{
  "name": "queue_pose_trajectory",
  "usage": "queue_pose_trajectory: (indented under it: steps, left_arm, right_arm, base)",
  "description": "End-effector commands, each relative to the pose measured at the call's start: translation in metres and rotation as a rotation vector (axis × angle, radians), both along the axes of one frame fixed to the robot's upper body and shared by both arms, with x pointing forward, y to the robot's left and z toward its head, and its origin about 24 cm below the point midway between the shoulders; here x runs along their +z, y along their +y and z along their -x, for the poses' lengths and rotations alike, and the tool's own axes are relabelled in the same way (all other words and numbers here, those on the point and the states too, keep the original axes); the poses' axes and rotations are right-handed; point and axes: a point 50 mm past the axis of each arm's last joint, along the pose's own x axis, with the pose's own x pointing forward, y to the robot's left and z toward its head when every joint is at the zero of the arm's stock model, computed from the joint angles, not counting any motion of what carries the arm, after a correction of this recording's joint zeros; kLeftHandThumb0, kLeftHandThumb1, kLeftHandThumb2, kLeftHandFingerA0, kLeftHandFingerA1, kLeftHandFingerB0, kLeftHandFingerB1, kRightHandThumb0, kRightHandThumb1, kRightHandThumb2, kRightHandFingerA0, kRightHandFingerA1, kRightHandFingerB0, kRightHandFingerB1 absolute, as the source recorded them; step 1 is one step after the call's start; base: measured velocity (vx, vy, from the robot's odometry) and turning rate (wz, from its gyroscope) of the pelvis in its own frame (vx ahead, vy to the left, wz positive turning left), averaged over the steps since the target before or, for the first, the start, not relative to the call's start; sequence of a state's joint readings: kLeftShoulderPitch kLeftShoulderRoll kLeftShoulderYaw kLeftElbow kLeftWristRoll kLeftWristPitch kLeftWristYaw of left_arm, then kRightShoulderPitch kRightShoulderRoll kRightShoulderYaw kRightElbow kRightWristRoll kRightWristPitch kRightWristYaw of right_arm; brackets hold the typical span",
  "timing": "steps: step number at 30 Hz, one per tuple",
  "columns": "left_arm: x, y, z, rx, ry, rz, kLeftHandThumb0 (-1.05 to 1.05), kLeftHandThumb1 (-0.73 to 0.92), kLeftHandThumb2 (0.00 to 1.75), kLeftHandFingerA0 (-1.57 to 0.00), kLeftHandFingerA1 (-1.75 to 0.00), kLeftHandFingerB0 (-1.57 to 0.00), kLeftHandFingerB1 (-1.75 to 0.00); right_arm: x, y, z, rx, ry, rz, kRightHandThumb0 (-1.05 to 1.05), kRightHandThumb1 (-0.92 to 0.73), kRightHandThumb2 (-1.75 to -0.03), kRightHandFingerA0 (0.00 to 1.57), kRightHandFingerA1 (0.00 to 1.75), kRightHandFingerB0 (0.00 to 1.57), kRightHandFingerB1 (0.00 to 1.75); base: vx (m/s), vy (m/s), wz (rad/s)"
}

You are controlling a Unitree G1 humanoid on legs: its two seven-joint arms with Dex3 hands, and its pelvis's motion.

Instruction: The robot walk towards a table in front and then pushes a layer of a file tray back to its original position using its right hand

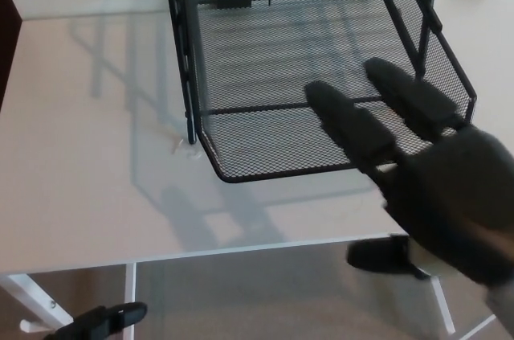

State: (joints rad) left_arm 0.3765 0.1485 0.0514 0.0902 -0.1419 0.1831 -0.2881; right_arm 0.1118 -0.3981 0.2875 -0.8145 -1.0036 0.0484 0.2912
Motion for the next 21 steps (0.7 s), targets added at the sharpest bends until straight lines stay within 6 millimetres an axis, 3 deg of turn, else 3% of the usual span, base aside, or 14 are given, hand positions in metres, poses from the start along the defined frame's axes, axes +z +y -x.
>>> queue_pose_trajectory:
  steps: [1,2,5,10,12,14,17,18,20,21]
  left_arm:
    - [-0.001,0.005,-0.004,0.015,0.025,-0.018,-0.16,0.62,0.59,-0.61,-0.50,-0.44,-0.39]
    - [-0.001,0.005,-0.004,0.014,0.021,-0.013,-0.18,0.61,0.59,-0.63,-0.50,-0.45,-0.39]
    - [-0.004,0.005,0.006,0.006,0.052,0.000,-0.19,0.62,0.59,-0.63,-0.49,-0.46,-0.40]
    - [-0.016,0.003,0.031,0.006,0.120,0.005,-0.20,0.60,0.58,-0.62,-0.48,-0.46,-0.40]
    - [-0.018,0.005,0.038,-0.021,0.130,-0.017,-0.23,0.61,0.58,-0.61,-0.47,-0.45,-0.39]
    - [-0.021,0.005,0.042,-0.042,0.148,-0.032,-0.23,0.61,0.58,-0.59,-0.46,-0.44,-0.39]
    - [-0.023,0.003,0.044,-0.046,0.157,-0.026,-0.24,0.61,0.59,-0.59,-0.47,-0.45,-0.39]
    - [-0.024,0.002,0.046,-0.051,0.159,-0.025,-0.34,0.49,0.74,-0.51,-0.55,-0.39,-0.49]
    - [-0.024,0.002,0.048,-0.057,0.160,-0.023,-0.34,0.49,0.74,-0.51,-0.55,-0.39,-0.49]
    - [-0.024,0.002,0.046,-0.059,0.159,-0.032,-0.27,0.60,0.58,-0.57,-0.46,-0.45,-0.39]
  right_arm:
    - [0.010,-0.009,0.040,0.105,-0.032,-0.125,-0.89,-0.52,-0.90,0.00,0.02,0.00,0.00]
    - [0.007,-0.019,0.061,0.097,-0.003,-0.192,-0.89,-0.56,-0.89,0.00,0.00,0.00,0.01]
    - [-0.003,-0.034,0.090,0.033,0.073,-0.321,-0.94,-0.62,-0.95,0.00,0.02,0.00,0.00]
    - [-0.035,-0.066,0.127,-0.207,0.235,-0.523,-0.92,-0.60,-0.92,0.00,0.01,0.00,0.00]
    - [-0.064,-0.075,0.141,-0.290,0.348,-0.621,-0.82,-0.52,-0.83,0.00,0.01,0.07,0.08]
    - [-0.099,-0.085,0.152,-0.396,0.469,-0.630,-0.70,-0.49,-0.87,0.02,0.16,0.03,0.20]
    - [-0.126,-0.094,0.160,-0.525,0.598,-0.638,-0.73,-0.52,-0.90,0.00,0.18,0.01,0.19]
    - [-0.141,-0.101,0.162,-0.592,0.677,-0.667,-0.80,-0.55,-0.94,0.01,0.19,0.00,0.14]
    - [-0.157,-0.108,0.165,-0.656,0.774,-0.722,-0.80,-0.55,-0.94,0.01,0.19,0.00,0.14]
    - [-0.173,-0.115,0.164,-0.755,0.916,-0.868,-0.84,-0.53,-0.92,0.01,0.33,0.09,0.14]
  base:
    - [0.00,0.000,0.00]
    - [0.00,0.000,0.00]
    - [0.00,0.000,0.00]
    - [0.00,0.000,0.00]
    - [0.00,0.000,0.00]
    - [0.00,0.000,0.00]
    - [0.00,0.000,0.00]
    - [0.00,0.000,0.00]
    - [0.00,0.000,0.00]
    - [0.00,0.000,0.00]
